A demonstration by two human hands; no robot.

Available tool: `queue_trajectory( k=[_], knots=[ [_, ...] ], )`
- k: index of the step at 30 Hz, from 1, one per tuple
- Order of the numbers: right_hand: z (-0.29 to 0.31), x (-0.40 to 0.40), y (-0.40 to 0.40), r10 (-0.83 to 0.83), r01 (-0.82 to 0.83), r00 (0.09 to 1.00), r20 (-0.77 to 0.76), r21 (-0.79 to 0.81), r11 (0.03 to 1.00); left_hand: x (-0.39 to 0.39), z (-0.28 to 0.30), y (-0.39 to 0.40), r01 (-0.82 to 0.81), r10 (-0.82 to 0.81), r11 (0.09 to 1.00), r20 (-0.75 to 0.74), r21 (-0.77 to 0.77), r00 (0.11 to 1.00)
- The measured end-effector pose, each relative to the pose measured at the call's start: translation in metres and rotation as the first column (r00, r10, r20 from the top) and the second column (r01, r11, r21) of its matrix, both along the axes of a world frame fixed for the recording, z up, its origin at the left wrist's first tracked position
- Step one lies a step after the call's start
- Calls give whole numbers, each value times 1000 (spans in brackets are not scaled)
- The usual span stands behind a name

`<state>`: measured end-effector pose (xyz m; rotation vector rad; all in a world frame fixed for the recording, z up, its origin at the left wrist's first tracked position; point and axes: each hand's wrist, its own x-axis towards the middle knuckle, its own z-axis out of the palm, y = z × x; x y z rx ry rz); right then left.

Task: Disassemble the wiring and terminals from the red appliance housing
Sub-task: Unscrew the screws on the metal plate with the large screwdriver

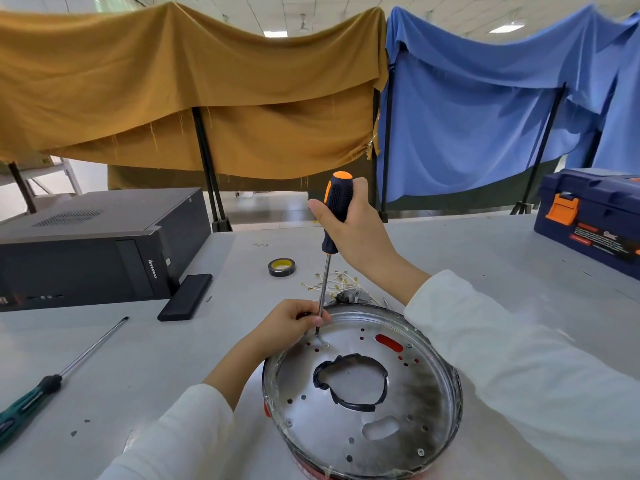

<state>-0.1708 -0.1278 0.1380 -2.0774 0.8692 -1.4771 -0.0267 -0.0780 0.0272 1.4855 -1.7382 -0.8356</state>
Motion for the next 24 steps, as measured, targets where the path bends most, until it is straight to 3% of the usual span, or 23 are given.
queue_trajectory(
  k=[9,15,18,21,24],
  knots=[
    [2,3,1,-54,56,997,-56,34,998,-1,1,1,14,-13,999,-49,29,999],
    [-4,10,8,-323,311,943,-82,-134,941,-3,1,3,20,-17,999,-84,30,996],
    [-4,16,10,-385,371,919,-83,-139,918,-2,1,3,22,-20,1000,-84,14,996],
    [-3,24,12,-362,347,928,-88,-147,926,-2,0,3,18,-17,1000,-65,5,998],
    [-2,30,15,-214,205,974,-69,-117,972,-1,0,2,18,-17,1000,-66,17,998]
  ],
)
